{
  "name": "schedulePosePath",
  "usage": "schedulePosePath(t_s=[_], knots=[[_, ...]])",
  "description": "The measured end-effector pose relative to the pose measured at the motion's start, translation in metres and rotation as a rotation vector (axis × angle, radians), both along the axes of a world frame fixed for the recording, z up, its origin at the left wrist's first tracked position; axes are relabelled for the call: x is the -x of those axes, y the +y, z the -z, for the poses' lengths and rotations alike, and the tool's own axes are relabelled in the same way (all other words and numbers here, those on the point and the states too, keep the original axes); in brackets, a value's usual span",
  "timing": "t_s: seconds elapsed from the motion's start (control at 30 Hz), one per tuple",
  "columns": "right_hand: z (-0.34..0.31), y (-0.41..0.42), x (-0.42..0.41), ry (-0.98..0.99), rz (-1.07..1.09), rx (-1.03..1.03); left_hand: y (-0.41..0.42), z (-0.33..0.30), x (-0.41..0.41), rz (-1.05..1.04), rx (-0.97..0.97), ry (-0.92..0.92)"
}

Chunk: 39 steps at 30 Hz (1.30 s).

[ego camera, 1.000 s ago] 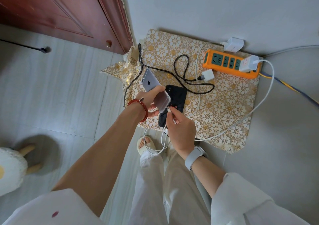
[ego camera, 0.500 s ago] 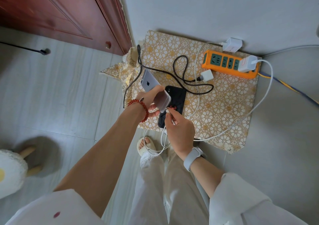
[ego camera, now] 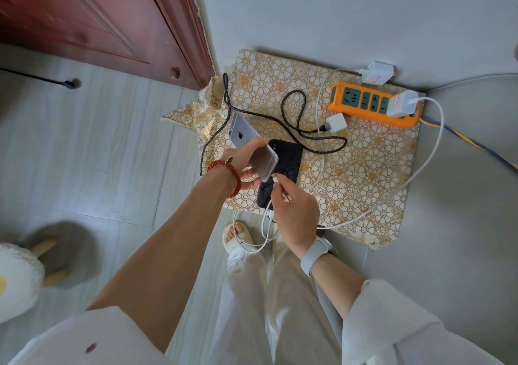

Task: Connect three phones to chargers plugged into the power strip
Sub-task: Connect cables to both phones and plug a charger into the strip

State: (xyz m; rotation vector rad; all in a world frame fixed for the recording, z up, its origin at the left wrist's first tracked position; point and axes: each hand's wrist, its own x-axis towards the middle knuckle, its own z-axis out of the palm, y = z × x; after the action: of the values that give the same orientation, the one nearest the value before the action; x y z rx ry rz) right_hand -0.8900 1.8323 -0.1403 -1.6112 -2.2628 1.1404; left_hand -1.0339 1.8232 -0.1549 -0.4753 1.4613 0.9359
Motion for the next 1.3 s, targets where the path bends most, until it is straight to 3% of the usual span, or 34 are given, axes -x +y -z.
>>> schedulePosePath(t_s=[0.8,1.13,1.3], knots=[[-0.009,0.008,0.005,-0.013,-0.045,-0.037,0.002,0.001,0.002,-0.025,0.002,-0.019],[-0.013,0.018,0.011,-0.304,-0.305,-0.022,-0.001,0.001,-0.005,0.02,0.022,0.024],[-0.011,0.016,0.015,-0.35,-0.296,0.037,-0.001,0.003,-0.005,0.038,0.047,0.039]])
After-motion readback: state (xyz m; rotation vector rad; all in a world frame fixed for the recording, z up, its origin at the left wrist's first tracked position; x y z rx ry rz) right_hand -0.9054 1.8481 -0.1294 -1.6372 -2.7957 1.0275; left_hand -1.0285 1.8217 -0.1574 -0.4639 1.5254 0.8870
